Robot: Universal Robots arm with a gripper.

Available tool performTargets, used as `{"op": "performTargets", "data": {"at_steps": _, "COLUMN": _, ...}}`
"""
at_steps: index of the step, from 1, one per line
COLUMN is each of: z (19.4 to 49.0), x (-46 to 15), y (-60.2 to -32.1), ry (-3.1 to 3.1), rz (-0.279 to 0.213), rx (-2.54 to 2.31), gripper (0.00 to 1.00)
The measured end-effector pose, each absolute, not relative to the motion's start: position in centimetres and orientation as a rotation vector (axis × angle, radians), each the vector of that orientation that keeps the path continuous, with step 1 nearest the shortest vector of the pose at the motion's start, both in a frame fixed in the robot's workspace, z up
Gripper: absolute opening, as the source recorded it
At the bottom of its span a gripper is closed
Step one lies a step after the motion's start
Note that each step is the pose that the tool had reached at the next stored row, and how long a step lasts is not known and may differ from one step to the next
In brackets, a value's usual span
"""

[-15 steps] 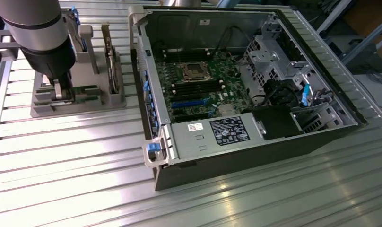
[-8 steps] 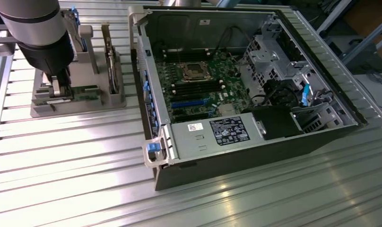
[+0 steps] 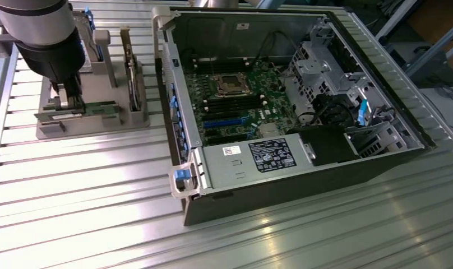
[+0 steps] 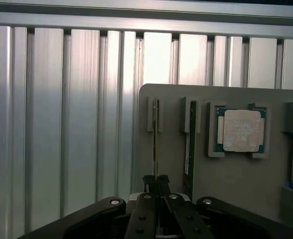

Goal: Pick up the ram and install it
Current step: 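Pick up the ram and move it above insertion slot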

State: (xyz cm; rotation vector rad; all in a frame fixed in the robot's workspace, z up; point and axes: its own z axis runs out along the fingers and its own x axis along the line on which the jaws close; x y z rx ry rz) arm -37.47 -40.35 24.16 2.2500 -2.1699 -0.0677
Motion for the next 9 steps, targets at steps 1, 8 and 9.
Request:
{"op": "performTargets", "data": {"at_steps": 1, "z": 24.3, "x": -37.5, "y": -40.3, "ry": -2.17, "rz": -0.068, "rx": 2.25, "gripper": 0.12}}
{"op": "performTargets", "data": {"at_steps": 8, "z": 25.6, "x": -37.5, "y": -40.3, "ry": -2.17, "rz": -0.068, "rx": 2.25, "gripper": 0.12}}
{"op": "performTargets", "data": {"at_steps": 9, "z": 25.8, "x": -37.5, "y": -40.3, "ry": -2.17, "rz": -0.068, "rx": 2.25, "gripper": 0.12}}
